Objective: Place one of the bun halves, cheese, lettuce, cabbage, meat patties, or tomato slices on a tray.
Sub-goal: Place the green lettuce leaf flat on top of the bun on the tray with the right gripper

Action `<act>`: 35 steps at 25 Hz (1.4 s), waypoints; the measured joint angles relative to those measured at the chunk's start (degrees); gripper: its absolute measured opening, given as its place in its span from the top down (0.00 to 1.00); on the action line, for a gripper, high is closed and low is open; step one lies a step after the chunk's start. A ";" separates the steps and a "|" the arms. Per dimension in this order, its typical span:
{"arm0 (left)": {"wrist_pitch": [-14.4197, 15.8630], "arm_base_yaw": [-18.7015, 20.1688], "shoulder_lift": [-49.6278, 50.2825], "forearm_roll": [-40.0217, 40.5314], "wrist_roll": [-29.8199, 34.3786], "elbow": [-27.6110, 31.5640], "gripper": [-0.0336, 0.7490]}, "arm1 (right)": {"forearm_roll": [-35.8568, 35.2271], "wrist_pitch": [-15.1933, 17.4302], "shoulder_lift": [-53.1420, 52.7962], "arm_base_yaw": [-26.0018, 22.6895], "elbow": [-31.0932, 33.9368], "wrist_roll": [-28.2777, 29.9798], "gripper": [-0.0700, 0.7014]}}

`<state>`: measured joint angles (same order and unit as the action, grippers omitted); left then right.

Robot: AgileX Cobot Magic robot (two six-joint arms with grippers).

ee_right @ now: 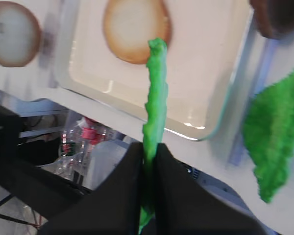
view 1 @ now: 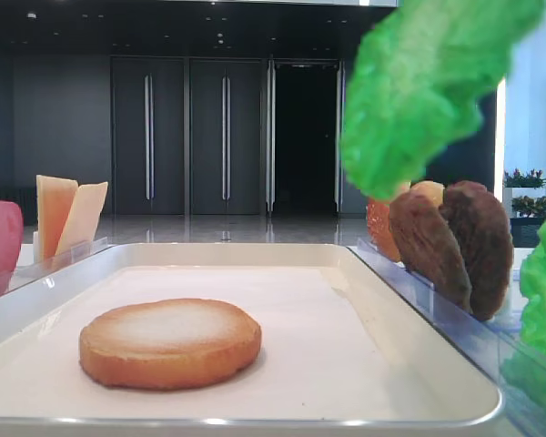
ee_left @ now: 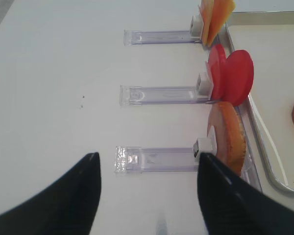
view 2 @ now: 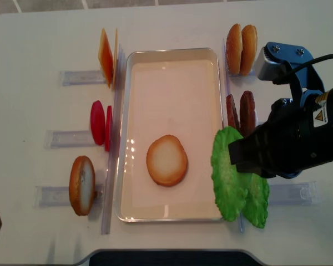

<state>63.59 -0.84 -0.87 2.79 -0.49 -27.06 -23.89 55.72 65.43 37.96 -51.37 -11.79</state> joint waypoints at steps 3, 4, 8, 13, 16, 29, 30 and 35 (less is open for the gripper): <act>0.00 0.00 0.00 0.00 0.00 0.00 0.36 | -9.27 -4.07 0.27 0.00 0.00 8.27 0.84; 0.00 0.00 0.00 0.00 0.00 0.00 0.36 | -13.09 -5.00 0.66 0.00 0.00 11.79 0.84; 0.00 0.00 0.00 0.00 0.00 0.00 0.36 | -27.85 -7.09 3.66 0.00 0.00 25.15 0.84; 0.00 0.00 0.00 0.00 0.00 0.00 0.36 | -41.44 -7.65 9.80 0.07 0.00 38.69 0.84; 0.00 0.00 0.00 0.00 0.00 0.00 0.36 | -46.46 -8.65 14.22 0.07 0.00 44.04 0.84; 0.00 0.00 0.00 0.00 0.00 0.00 0.36 | -62.17 -9.42 28.82 0.07 0.00 61.70 0.84; 0.00 0.00 0.00 0.00 0.00 0.00 0.36 | -62.59 -9.53 29.49 0.07 -0.06 62.68 0.84; 0.00 0.00 0.00 0.00 0.00 0.00 0.36 | -63.08 -9.60 32.71 0.07 -1.28 65.24 0.84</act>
<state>63.59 -0.84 -0.87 2.79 -0.49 -27.06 -86.97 46.12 98.14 38.02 -52.64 53.45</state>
